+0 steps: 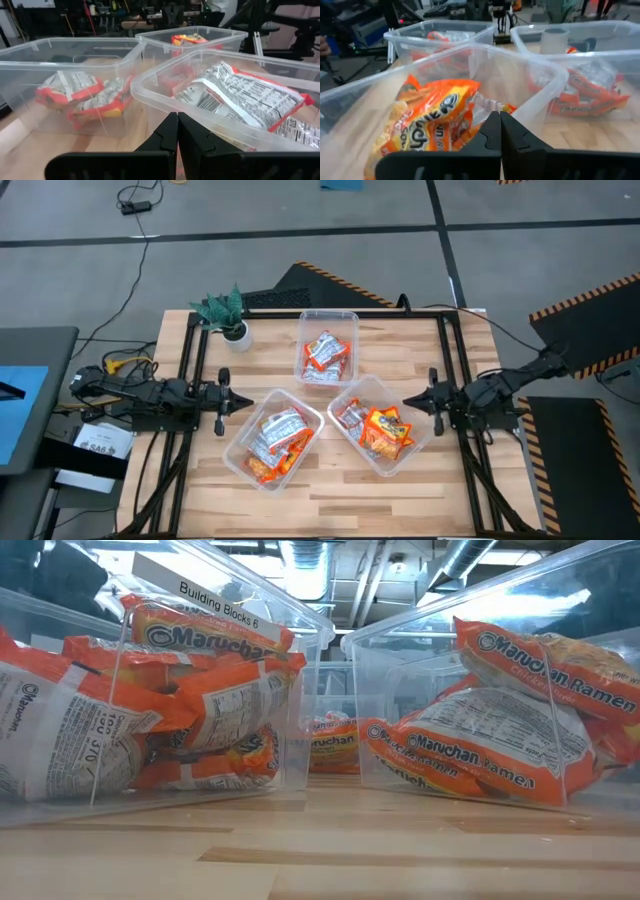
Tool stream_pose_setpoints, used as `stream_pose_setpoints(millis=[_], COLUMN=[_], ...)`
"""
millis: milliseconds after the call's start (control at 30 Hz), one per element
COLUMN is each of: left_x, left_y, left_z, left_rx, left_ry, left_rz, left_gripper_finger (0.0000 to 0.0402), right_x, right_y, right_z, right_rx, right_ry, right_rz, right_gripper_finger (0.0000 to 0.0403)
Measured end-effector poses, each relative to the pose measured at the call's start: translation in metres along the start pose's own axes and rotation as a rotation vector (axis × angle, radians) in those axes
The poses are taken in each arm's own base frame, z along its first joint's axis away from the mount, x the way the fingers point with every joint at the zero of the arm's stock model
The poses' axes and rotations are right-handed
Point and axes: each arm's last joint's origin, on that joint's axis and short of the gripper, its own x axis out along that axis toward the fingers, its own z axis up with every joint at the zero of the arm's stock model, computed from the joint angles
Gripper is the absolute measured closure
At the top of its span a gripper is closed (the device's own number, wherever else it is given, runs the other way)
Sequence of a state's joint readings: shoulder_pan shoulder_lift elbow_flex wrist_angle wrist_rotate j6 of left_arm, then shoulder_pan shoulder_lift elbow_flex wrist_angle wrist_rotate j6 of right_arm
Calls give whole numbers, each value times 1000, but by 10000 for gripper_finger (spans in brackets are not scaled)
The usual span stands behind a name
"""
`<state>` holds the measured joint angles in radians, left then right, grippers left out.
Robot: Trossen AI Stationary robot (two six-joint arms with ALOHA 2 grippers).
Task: Sort Maruchan noodles
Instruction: Return to Home Position
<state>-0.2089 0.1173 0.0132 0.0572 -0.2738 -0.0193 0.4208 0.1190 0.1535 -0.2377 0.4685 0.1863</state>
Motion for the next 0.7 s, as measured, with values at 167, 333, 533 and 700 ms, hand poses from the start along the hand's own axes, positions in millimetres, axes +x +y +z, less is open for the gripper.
stream_pose_setpoints(millis=[167, 333, 533, 700], left_x=[0, 0, 0, 0], left_y=[0, 0, 0, 0], left_z=[0, 1, 1, 1], left_rx=[25, 24, 25, 25], left_ry=[-2, -2, 1, 2], left_rz=[1, 2, 0, 0], left_gripper_finger=[401, 401, 401, 401], right_x=[-10, -11, -1, 7], right_y=[-5, -5, -6, -15], right_z=[13, 20, 12, -2], right_rx=[-31, -107, -163, -118], right_ry=[-152, -225, -349, -328], right_rz=[13, 54, 133, 81], right_gripper_finger=[394, 394, 394, 394])
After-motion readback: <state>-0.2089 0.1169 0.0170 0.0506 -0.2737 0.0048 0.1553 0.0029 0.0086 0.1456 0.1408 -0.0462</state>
